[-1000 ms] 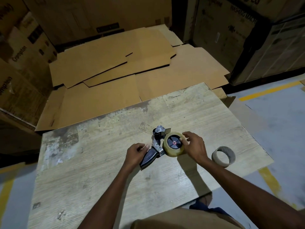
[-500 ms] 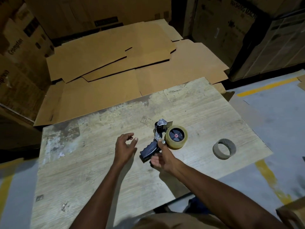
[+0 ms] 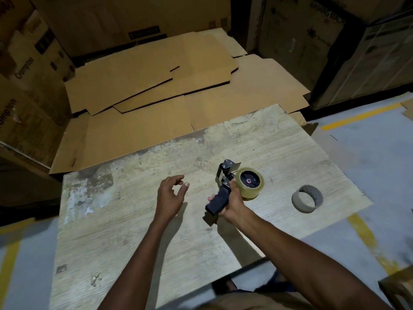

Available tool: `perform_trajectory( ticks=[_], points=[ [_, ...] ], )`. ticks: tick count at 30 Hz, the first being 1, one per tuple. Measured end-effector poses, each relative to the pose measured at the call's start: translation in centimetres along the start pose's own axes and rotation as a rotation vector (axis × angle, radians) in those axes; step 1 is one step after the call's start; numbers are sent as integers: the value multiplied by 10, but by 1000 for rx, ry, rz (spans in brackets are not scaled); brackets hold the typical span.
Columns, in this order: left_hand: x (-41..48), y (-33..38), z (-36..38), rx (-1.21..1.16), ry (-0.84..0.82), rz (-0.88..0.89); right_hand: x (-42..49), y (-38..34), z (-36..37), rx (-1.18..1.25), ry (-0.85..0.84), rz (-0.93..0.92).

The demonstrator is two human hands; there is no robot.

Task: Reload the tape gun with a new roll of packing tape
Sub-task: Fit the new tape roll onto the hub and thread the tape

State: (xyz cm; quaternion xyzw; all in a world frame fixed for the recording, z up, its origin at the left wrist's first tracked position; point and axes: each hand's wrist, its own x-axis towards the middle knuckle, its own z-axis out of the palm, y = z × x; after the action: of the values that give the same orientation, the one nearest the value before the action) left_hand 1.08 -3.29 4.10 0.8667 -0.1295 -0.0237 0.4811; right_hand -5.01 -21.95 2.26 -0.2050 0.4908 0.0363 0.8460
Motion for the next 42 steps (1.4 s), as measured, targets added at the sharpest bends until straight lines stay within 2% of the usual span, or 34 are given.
perform_trajectory(
  ticks=[6, 11, 16, 21, 24, 29, 36, 42],
  points=[
    [11, 35, 8, 18, -17, 142, -27, -29, -31, -184, 48, -68],
    [18, 80, 23, 90, -12, 306, -70, -66, -55, -213, -64, -79],
    [21, 134, 38, 312, -98, 534, -116, -86, -69, -241, -167, -70],
    [17, 179, 46, 422, -219, 570, -143, -106, -76, -207, -210, -67],
    [14, 196, 51, 533, -287, 606, -157, -113, -77, -286, -245, -74],
    [12, 214, 59, 683, -288, 705, -171, -123, -76, -397, -235, -103],
    [15, 228, 68, 613, -230, 779, -180, -139, -87, -442, -261, -97],
    [14, 229, 78, 461, -252, 672, -187, -144, -91, -453, -271, -105]
  ],
)
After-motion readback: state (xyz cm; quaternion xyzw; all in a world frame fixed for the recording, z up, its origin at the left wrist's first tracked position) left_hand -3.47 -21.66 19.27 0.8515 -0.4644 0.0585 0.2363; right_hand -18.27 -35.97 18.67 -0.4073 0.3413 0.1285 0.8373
